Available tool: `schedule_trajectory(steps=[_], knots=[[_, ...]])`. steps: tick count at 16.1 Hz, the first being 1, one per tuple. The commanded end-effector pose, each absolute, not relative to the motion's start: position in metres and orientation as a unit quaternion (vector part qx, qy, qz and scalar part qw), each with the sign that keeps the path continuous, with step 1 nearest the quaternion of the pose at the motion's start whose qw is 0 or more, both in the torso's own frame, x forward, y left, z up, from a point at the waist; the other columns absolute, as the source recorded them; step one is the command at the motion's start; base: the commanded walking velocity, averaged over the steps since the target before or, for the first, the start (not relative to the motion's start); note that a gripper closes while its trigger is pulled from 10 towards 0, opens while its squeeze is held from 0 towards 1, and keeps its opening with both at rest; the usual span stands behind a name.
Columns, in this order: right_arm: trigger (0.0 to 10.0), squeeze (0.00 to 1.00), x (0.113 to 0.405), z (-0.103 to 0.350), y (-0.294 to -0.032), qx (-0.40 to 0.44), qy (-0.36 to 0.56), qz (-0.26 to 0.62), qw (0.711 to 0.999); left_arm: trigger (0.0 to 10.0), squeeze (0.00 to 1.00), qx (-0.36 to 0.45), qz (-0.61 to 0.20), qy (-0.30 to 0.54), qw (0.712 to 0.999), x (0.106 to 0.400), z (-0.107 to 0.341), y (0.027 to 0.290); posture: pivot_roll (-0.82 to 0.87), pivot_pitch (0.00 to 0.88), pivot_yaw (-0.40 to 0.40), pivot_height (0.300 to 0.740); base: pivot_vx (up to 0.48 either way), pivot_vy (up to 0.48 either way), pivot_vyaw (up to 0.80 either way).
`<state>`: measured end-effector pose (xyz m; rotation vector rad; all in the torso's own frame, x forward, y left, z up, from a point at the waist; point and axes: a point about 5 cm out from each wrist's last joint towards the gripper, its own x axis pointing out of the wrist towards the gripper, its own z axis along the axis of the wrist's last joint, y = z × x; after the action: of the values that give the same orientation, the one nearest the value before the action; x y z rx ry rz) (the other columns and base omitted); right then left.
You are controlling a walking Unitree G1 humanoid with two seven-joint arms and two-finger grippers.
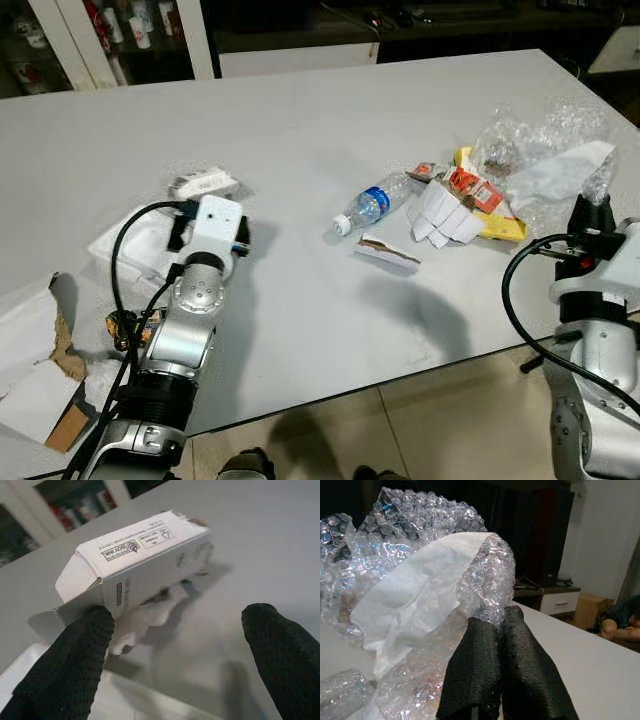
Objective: Picking trash to rubbish bin
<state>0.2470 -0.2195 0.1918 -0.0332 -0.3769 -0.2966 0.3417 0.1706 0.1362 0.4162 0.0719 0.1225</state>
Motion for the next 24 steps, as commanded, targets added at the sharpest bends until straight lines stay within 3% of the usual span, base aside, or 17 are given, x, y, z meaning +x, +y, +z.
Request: schedule_trajectory(steps=[1, 3, 5, 9, 11, 14, 24], knots=[[10.0, 0.0, 0.244, 0.195, -0.224, -0.02, -0.187, -0.154, 0.97, 10.0, 0.0, 0.222, 0.093, 0.036, 0.97, 0.341, 0.135, 0.179, 0.21, 0.121, -0.067, 0.74, 0.0, 0.0, 0.0], [10.0, 0.0, 0.246, 0.194, -0.224, -0.02, -0.182, -0.15, 0.972, 10.0, 0.0, 0.219, 0.128, 0.039, 0.967, 0.34, 0.135, 0.19, 0.23, 0.126, -0.078, 0.74, 0.0, 0.0, 0.0], [10.0, 0.0, 0.248, 0.193, -0.221, -0.02, -0.179, -0.143, 0.973, 10.0, 0.0, 0.217, 0.101, 0.035, 0.97, 0.339, 0.133, 0.183, 0.23, 0.129, -0.082, 0.74, 0.0, 0.0, 0.0], [10.0, 0.0, 0.25, 0.195, -0.22, -0.023, -0.181, -0.141, 0.973, 10.0, 0.0, 0.165, -0.05, 0.01, 0.985, 0.337, 0.134, 0.137, 0.24, 0.125, -0.078, 0.74, 0.0, 0.0, 0.0], [10.0, 0.0, 0.248, 0.195, -0.221, -0.03, -0.179, -0.152, 0.972, 10.0, 0.0, 0.135, -0.168, -0.007, 0.976, 0.328, 0.137, 0.104, 0.23, 0.123, -0.074, 0.74, 0.0, 0.0, 0.0], [10.0, 0.0, 0.246, 0.196, -0.222, -0.037, -0.183, -0.158, 0.97, 10.0, 0.0, 0.114, -0.236, -0.007, 0.965, 0.323, 0.137, 0.084, 0.21, 0.115, -0.064, 0.74, 0.0, 0.0, 0.27], [10.0, 0.0, 0.245, 0.195, -0.222, -0.039, -0.181, -0.16, 0.97, 10.0, 0.0, 0.11, -0.257, 0.002, 0.96, 0.323, 0.136, 0.082, 0.2, 0.11, -0.062, 0.74, 0.0, 0.0, 0.8]])
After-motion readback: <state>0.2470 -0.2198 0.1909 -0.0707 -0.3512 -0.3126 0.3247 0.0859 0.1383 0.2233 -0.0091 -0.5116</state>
